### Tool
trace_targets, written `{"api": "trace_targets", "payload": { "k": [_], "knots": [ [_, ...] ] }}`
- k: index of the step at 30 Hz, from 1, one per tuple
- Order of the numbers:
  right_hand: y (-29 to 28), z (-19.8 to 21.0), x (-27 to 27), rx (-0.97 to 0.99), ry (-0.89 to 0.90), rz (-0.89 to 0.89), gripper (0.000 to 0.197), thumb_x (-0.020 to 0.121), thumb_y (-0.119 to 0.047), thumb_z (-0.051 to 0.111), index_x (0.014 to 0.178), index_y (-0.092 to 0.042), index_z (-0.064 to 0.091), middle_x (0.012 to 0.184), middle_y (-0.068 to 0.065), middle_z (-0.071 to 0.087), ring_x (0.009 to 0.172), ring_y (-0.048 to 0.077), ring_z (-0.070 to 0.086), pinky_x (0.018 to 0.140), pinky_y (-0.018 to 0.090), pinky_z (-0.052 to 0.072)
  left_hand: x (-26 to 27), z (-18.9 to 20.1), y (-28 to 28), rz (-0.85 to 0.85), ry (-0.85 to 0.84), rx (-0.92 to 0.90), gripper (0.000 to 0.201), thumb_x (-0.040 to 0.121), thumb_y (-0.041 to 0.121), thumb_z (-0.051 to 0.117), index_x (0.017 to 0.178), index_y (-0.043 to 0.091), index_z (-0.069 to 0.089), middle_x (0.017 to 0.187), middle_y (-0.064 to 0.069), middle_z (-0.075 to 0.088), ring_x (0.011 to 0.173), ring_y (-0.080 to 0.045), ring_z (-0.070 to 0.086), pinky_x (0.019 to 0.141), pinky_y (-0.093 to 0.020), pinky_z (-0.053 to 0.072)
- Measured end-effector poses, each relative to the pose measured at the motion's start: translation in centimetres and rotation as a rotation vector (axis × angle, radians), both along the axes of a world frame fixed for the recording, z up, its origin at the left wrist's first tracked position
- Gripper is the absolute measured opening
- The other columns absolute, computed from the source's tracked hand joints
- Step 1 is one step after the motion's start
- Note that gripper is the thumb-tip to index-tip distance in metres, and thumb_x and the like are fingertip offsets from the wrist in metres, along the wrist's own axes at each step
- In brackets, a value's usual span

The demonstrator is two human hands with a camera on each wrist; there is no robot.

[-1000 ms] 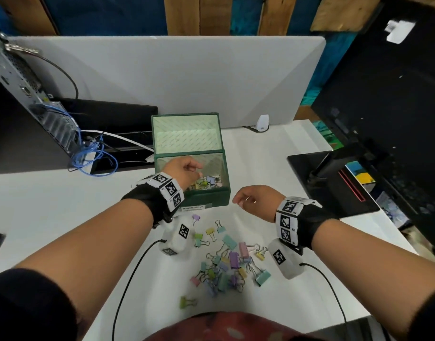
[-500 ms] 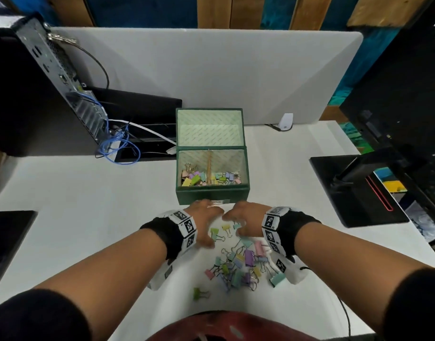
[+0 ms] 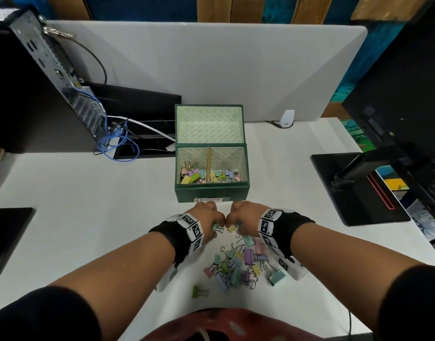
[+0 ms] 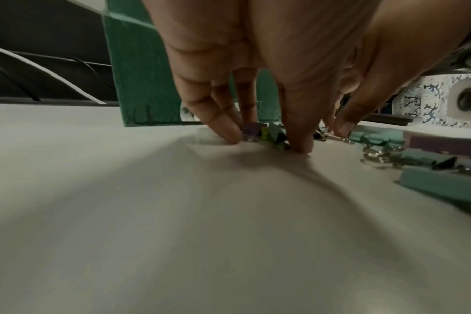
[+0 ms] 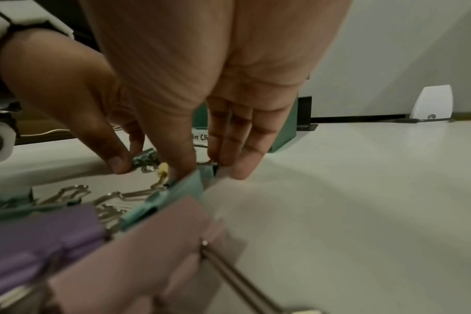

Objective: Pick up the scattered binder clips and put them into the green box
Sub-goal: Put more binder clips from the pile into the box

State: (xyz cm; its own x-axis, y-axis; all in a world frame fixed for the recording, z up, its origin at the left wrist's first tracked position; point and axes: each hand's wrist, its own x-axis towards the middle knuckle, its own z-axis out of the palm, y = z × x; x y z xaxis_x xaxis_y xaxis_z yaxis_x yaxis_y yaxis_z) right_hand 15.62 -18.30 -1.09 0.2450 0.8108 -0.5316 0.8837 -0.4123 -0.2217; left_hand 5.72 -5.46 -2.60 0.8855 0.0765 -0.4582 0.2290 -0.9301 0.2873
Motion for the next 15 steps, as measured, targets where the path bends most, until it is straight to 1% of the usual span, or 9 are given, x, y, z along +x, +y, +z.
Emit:
{"api": "trace_targets", "payload": {
  "k": [3,6,9,12,15],
  "knots": [
    [-0.01,-0.23,-0.1,-0.004,-0.024,0.046,0.045,0.082,-0.016,0.062,0.124,-0.031,0.055,0.12,0.006,0.051,0.112,0.029,0.051,0.092,0.04,0.048,0.03,0.08,-0.1,0.025,-0.011,-0.019,0.029,0.08,0.02,0.065,0.109,0.023,0.064,0.119,-0.007,0.052,0.114,-0.028,0.048,0.095,-0.033,0.041],
    [-0.01,-0.35,-0.28,-0.006,-0.057,0.089,0.042,0.081,-0.019,0.064,0.119,-0.034,0.055,0.119,0.005,0.05,0.111,0.03,0.05,0.088,0.043,0.05,-0.04,0.06,-0.13,0.052,-0.031,-0.034,0.025,0.079,0.018,0.064,0.103,0.021,0.065,0.116,-0.008,0.053,0.109,-0.027,0.052,0.087,-0.029,0.041],
    [0.08,-0.28,-0.18,-0.031,-0.086,0.122,0.036,0.083,-0.016,0.06,0.116,-0.031,0.057,0.12,0.007,0.05,0.111,0.032,0.049,0.088,0.043,0.05,-0.04,-0.06,0.04,0.088,-0.035,-0.057,0.024,0.075,0.019,0.068,0.099,0.022,0.066,0.111,-0.006,0.052,0.102,-0.026,0.055,0.077,-0.024,0.039],
    [-0.02,-0.4,0.04,-0.024,-0.077,0.098,0.033,0.084,-0.012,0.058,0.114,-0.025,0.059,0.119,0.009,0.051,0.109,0.033,0.052,0.088,0.041,0.05,-0.07,-0.06,0.29,0.145,-0.022,-0.072,0.024,0.072,0.02,0.071,0.096,0.023,0.065,0.1,0.0,0.043,0.092,-0.02,0.051,0.074,-0.024,0.041],
    [-0.37,-0.51,0.26,-0.006,-0.045,0.039,0.032,0.084,-0.01,0.057,0.114,-0.019,0.06,0.12,0.011,0.05,0.108,0.032,0.053,0.09,0.036,0.049,-0.15,0.03,0.48,0.168,-0.029,-0.1,0.023,0.074,0.017,0.07,0.096,0.02,0.065,0.099,0.001,0.039,0.085,-0.016,0.045,0.072,-0.022,0.038]
  ]
}}
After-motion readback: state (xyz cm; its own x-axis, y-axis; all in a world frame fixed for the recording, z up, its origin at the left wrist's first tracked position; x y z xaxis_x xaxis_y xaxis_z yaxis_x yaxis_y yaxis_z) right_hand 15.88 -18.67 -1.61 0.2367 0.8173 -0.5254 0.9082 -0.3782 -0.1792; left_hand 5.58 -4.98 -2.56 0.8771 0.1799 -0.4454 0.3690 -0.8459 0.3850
